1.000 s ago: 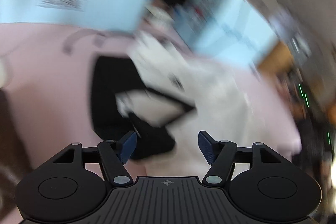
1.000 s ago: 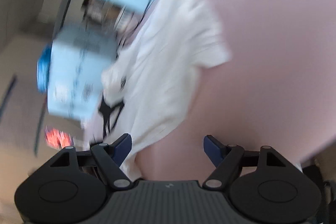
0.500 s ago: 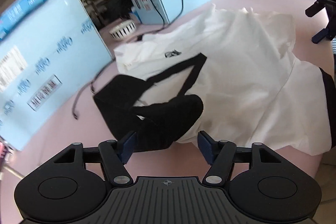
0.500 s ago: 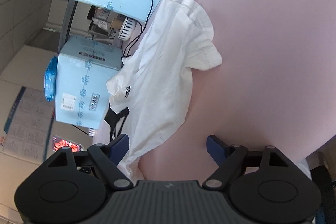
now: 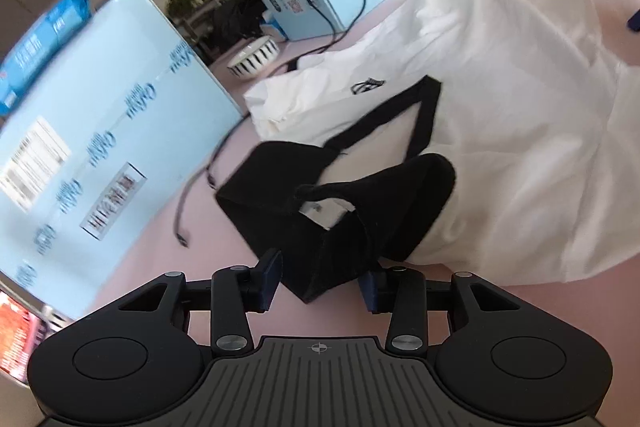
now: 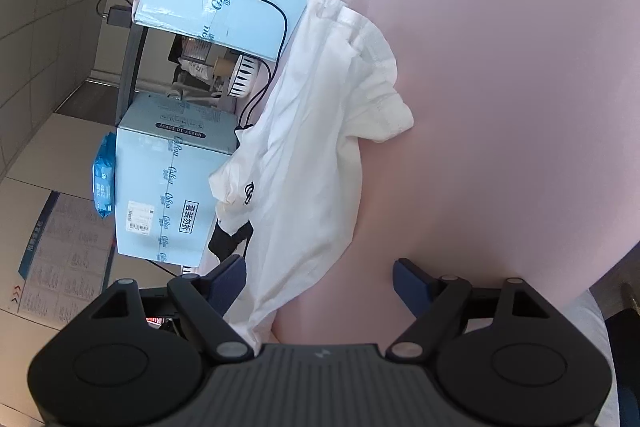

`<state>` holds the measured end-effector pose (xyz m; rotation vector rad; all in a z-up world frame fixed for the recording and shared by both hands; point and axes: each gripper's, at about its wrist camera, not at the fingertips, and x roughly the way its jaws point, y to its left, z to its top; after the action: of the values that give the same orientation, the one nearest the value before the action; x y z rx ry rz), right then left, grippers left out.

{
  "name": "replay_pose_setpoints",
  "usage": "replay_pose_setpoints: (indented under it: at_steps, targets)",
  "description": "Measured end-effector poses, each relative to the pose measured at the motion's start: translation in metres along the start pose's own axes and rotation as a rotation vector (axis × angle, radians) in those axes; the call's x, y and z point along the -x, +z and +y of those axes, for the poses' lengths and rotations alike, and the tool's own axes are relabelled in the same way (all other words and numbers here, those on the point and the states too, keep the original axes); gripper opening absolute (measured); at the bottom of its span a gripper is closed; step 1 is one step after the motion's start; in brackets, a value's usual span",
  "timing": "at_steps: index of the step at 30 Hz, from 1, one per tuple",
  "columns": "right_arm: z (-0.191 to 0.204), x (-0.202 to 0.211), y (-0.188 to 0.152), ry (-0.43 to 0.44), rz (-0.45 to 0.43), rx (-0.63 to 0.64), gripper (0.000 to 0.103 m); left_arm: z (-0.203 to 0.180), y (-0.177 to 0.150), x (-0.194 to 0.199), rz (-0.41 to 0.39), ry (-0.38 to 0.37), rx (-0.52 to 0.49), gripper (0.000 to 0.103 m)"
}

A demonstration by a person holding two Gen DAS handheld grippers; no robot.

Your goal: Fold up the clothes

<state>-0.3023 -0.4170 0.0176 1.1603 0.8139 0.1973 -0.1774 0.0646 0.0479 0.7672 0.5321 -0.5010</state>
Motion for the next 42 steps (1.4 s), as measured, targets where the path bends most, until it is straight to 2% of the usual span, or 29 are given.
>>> replay_pose_setpoints:
  at_steps: [4,7,8,11,13,15,18,19,20,22,23,24,25,26,27,30,35,40,42]
  targets:
    - [0.001,-0.001,-0.001,-0.001,-0.009,0.009,0.083,-0.004,0.003,0.001,-0.043,-0.020,-0.008,0.040]
    - [0.001,-0.001,-0.003,0.001,-0.017,0.014,0.083,-0.005,0.002,-0.002,-0.055,0.039,-0.014,0.040]
    - [0.001,-0.001,-0.003,0.002,-0.021,0.016,0.083,-0.005,0.001,-0.002,-0.065,0.053,-0.015,0.038]
    - [0.000,-0.001,-0.004,0.003,-0.026,0.017,0.083,-0.003,0.002,-0.001,-0.073,0.051,-0.002,0.019]
    - [0.000,-0.001,-0.004,0.004,-0.029,0.017,0.083,0.002,0.004,-0.003,-0.041,-0.027,0.037,0.017]
    - [0.000,0.000,-0.004,0.006,-0.034,0.017,0.083,0.004,0.003,-0.006,-0.026,-0.060,0.044,0.008]
    - [-0.002,0.000,-0.005,0.008,-0.050,0.004,0.081,0.008,0.001,-0.010,-0.003,-0.116,0.067,0.002]
    - [-0.002,-0.001,-0.004,0.005,-0.056,-0.005,0.080,0.015,0.002,-0.010,0.019,-0.175,0.136,0.002]
    - [-0.001,-0.001,-0.002,0.000,-0.064,-0.007,0.077,0.021,0.001,-0.010,0.027,-0.211,0.185,0.002]
    - [0.001,-0.004,0.002,-0.019,-0.090,0.001,0.072,0.049,0.003,-0.008,0.077,-0.410,0.397,0.002]
    - [0.003,-0.005,0.005,-0.034,-0.111,0.012,0.072,0.053,0.002,-0.007,0.087,-0.432,0.422,0.002]
    - [0.005,-0.008,0.007,-0.048,-0.123,0.036,0.068,0.062,0.002,-0.007,0.126,-0.490,0.483,0.002]
    - [0.007,-0.011,0.009,-0.062,-0.133,0.062,0.061,0.070,0.002,-0.008,0.173,-0.530,0.528,0.002]
    - [0.008,-0.016,0.010,-0.086,-0.134,0.085,0.035,0.073,0.001,-0.009,0.190,-0.541,0.547,0.002]
    - [0.008,-0.022,0.010,-0.111,-0.134,0.108,0.001,0.081,-0.004,-0.013,0.233,-0.570,0.609,0.002]
    - [0.004,-0.033,0.014,-0.137,-0.143,0.128,0.002,0.092,-0.018,-0.024,0.271,-0.596,0.729,0.002]
    - [0.021,-0.009,0.018,-0.195,-0.288,0.235,0.002,0.097,-0.033,-0.034,0.306,-0.571,0.829,0.003]
    - [0.019,0.001,0.022,-0.188,-0.309,0.207,0.002,0.086,-0.023,-0.033,0.304,-0.558,0.793,0.003]
    - [0.018,0.000,0.025,-0.195,-0.312,0.195,0.002,0.088,-0.023,-0.034,0.308,-0.562,0.812,0.003]
